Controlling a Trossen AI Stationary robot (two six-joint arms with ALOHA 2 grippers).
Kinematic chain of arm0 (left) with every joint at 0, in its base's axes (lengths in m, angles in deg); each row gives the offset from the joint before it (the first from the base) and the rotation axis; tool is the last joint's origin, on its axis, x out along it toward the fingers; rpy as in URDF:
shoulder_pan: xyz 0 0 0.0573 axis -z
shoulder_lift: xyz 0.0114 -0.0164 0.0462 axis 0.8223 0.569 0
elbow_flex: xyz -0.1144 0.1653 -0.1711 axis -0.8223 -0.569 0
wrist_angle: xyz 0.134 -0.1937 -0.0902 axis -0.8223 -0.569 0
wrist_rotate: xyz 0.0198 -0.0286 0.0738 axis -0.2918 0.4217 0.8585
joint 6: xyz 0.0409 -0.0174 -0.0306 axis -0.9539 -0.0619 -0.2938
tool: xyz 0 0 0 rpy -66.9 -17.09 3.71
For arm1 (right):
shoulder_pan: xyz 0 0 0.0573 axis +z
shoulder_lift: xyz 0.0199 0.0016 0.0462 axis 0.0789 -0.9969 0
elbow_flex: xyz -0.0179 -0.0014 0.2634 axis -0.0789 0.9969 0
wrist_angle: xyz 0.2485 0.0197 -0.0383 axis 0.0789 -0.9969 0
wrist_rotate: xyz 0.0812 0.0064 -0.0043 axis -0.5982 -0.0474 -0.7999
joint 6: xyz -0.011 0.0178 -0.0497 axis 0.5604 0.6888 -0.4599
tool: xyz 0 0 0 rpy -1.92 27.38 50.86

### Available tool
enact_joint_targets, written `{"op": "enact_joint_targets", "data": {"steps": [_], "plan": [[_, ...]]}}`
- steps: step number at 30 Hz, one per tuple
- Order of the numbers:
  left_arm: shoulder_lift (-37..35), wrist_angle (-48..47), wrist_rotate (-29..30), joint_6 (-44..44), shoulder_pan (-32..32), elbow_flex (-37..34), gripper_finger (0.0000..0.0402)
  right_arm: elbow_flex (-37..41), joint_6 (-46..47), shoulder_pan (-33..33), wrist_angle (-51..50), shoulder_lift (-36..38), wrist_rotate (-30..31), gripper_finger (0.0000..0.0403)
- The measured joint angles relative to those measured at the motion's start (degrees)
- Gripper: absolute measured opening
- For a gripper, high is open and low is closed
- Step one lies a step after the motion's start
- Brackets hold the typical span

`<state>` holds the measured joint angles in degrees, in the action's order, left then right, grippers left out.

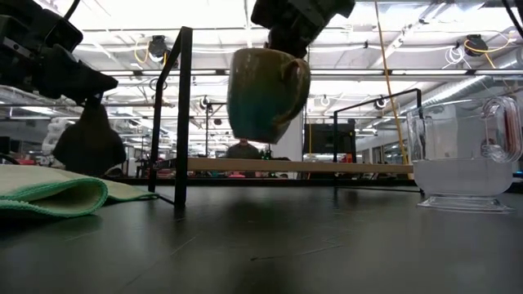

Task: Stack small to large cups/mugs on shelf
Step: Put the green mug on the shelf

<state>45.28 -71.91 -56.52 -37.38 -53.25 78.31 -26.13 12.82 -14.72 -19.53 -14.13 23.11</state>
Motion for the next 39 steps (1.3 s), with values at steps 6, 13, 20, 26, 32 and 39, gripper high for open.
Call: {"op": "enact_joint_targets", "data": {"steps": [6,13,20,26,32,39], "plan": [[0.0,0.0,0.0,-0.5,0.0,0.0,0.0024,-4.1,-0.7,-0.3,-2.6,-3.2,-1.0,0.0019],[0.0,0.0,0.0,-0.7,0.0,0.0,0.0024,-5.3,-1.5,-0.5,-2.8,-5.0,-1.4,0.0019],[0.0,0.0,0.0,-0.7,0.0,0.0,0.0024,-5.3,-1.0,-0.6,-1.0,-5.0,-1.5,0.0019],[0.0,0.0,0.0,-0.7,0.0,0.0,0.0024,-5.3,-0.1,-0.6,-0.7,-5.0,-1.4,0.0019],[0.0,0.0,0.0,-0.7,0.0,0.0,0.0024,-5.3,0.6,-0.6,-1.8,-5.5,-1.5,0.0019],[0.0,-0.1,0.0,-0.3,0.0,0.0,0.0024,-5.4,1.8,0.7,0.2,-6.2,-1.7,0.0019]]}}
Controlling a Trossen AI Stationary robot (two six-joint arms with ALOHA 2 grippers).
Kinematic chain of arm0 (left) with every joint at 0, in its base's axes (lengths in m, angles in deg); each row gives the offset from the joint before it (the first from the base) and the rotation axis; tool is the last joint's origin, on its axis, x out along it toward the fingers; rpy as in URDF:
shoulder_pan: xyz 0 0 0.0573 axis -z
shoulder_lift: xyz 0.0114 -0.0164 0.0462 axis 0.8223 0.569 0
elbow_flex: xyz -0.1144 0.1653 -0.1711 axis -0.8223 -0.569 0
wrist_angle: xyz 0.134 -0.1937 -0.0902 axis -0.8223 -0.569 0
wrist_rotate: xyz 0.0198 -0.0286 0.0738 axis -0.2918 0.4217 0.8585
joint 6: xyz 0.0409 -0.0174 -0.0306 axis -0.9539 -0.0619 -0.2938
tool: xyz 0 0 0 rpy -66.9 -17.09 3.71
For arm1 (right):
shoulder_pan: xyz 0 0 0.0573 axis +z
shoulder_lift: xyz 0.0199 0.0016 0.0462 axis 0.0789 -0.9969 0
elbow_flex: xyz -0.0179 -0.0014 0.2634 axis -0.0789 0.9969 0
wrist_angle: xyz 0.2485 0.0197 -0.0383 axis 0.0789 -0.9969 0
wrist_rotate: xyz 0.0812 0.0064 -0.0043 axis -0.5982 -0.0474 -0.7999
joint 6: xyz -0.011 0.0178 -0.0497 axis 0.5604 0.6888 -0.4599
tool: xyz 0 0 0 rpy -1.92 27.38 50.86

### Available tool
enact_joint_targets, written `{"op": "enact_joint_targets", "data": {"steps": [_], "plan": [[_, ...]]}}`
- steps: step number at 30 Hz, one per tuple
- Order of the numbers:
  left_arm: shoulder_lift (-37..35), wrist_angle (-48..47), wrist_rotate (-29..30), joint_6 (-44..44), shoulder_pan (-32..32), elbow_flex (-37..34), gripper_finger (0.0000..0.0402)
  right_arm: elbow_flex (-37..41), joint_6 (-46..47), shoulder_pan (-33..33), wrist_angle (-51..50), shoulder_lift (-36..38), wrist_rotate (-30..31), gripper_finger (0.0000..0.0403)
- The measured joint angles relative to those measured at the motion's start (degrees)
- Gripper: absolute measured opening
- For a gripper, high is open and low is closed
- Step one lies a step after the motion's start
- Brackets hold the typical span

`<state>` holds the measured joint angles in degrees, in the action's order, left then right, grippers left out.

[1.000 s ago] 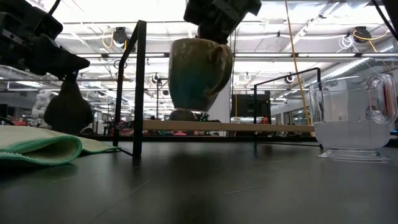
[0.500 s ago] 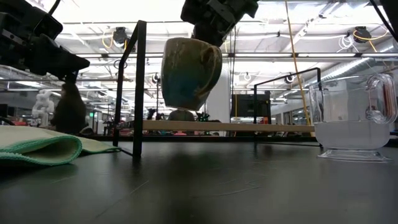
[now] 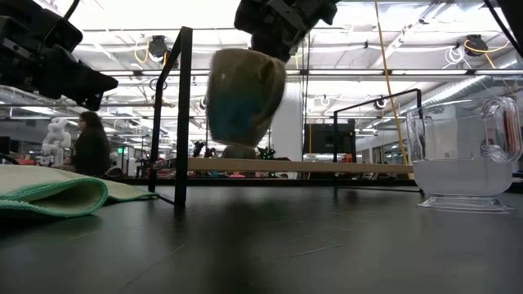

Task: Stack small to large cups/mugs on shelf
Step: Put the green mug on the shelf

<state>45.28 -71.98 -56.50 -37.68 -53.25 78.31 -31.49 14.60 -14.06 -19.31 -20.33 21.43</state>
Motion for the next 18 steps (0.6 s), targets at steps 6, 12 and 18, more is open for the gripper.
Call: {"op": "enact_joint_targets", "data": {"steps": [6,12,18], "plan": [[0.0,0.0,0.0,0.1,0.0,0.0,0.0024,0.0,1.9,0.8,0.7,-1.5,0.0,0.0019],[0.0,0.0,0.0,0.2,0.0,0.0,0.0024,0.1,2.0,1.0,0.3,-2.3,0.2,0.0026],[0.0,-0.1,-0.3,0.2,0.0,0.0,0.0024,0.1,2.0,1.0,0.9,-2.8,0.3,0.0021]]}}
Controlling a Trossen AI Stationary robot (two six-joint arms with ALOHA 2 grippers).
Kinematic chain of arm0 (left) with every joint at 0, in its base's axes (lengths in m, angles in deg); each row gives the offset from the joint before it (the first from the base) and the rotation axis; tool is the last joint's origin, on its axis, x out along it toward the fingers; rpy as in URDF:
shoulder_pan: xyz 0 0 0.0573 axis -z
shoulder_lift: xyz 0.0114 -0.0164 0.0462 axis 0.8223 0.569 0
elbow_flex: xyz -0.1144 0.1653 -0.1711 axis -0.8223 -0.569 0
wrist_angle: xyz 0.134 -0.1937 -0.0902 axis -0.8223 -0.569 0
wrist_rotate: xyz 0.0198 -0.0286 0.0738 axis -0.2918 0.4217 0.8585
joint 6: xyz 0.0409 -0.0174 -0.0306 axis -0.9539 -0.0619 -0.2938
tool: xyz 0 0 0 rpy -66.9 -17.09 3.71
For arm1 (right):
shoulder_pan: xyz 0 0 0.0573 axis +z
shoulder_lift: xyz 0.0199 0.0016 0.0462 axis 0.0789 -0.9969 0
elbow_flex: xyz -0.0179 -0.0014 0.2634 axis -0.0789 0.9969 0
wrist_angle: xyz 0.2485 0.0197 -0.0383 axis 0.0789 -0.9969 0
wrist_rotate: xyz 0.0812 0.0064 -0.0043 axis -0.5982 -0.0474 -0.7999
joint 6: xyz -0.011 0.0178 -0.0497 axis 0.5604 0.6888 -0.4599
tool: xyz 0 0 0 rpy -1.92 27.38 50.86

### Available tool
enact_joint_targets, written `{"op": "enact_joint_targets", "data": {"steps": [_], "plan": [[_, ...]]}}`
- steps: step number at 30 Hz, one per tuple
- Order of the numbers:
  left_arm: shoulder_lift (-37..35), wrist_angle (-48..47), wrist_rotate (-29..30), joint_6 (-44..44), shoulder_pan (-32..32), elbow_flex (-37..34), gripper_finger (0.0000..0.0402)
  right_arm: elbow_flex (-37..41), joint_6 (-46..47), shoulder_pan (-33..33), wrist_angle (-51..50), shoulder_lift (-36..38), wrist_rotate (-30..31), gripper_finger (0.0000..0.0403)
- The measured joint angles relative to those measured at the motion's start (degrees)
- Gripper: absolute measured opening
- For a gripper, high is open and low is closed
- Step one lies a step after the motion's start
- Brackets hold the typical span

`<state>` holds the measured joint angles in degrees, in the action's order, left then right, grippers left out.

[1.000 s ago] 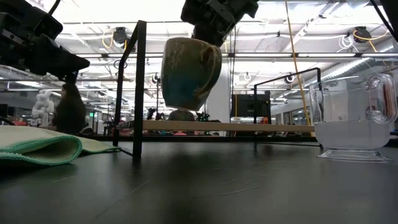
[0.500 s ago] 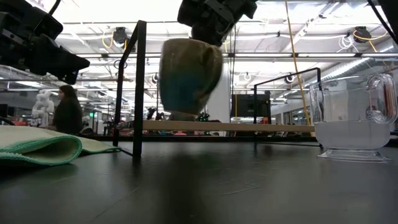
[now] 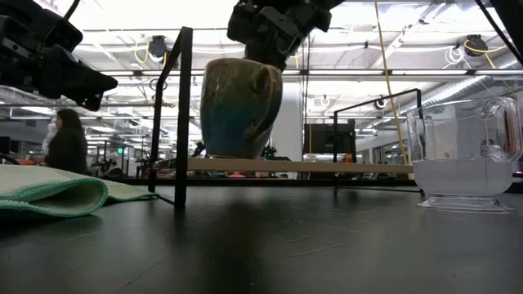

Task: Stack small to large cups/mugs on shelf
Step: Put the green mug on the shelf

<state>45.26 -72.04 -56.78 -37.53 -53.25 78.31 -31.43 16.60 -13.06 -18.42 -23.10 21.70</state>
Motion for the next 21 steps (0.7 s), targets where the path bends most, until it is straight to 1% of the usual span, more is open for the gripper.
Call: {"op": "enact_joint_targets", "data": {"steps": [15,18,21], "plan": [[0.0,0.0,-0.1,-0.2,0.0,0.0,0.0024,0.0,-0.8,0.1,0.4,0.0,0.0,0.0032],[0.0,0.0,-0.2,-0.2,0.0,0.0,0.0024,0.0,-1.4,0.2,0.5,0.0,0.0,0.0042],[0.0,0.0,-0.2,-0.2,0.0,0.0,0.0024,0.0,-1.4,0.4,1.3,0.0,0.1,0.0063]]}}
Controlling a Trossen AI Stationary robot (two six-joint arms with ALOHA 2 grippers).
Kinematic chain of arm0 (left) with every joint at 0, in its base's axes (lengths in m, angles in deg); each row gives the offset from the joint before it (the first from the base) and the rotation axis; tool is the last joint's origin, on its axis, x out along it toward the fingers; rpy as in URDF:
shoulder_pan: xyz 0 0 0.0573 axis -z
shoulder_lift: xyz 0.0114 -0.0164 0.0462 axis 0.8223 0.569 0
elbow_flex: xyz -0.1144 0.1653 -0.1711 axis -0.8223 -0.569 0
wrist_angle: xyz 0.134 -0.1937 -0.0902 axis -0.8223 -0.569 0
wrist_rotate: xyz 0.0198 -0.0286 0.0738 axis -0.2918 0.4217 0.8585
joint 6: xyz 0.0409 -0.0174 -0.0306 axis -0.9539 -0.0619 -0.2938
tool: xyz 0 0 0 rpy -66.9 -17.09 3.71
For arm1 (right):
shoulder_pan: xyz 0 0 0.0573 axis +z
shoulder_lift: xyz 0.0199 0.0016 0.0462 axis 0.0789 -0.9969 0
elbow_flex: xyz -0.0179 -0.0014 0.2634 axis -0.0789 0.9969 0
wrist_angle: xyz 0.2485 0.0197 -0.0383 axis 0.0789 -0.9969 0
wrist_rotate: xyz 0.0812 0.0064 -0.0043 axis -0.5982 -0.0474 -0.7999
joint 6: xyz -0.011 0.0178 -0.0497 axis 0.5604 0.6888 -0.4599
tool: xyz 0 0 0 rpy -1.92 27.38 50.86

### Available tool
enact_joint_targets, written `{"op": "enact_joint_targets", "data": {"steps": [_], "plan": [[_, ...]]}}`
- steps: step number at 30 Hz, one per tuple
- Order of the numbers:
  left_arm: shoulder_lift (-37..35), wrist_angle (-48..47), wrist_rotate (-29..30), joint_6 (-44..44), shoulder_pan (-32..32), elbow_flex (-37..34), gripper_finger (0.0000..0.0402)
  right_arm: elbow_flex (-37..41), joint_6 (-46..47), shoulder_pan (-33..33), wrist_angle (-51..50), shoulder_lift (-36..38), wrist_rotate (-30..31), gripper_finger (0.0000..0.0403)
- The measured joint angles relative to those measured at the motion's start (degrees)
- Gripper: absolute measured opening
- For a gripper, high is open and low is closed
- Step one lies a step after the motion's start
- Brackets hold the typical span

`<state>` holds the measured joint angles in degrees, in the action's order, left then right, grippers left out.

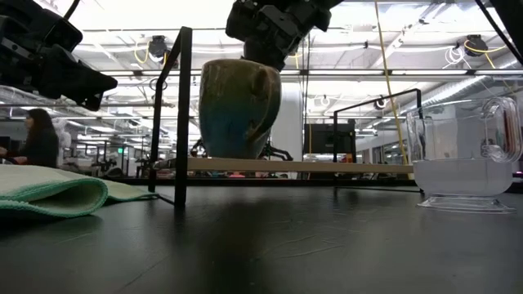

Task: Stack small to large cups/mugs on shelf
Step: Put the green mug on the shelf, then put the orange mug on the shelf

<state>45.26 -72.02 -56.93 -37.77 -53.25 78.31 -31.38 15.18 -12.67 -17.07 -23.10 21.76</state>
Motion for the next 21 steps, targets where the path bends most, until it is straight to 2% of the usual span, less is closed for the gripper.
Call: {"op": "enact_joint_targets", "data": {"steps": [8,14,21], "plan": [[0.0,0.0,0.0,-0.1,0.0,0.0,0.0024,0.0,0.7,-0.1,0.6,0.0,0.0,0.0105],[0.0,0.0,0.0,0.0,0.0,0.0,0.0024,0.0,-0.2,-0.1,2.3,0.5,0.1,0.0107],[0.0,0.0,0.0,-0.1,0.0,0.0,0.0024,0.1,-3.4,-0.1,1.5,6.8,0.1,0.0107]]}}
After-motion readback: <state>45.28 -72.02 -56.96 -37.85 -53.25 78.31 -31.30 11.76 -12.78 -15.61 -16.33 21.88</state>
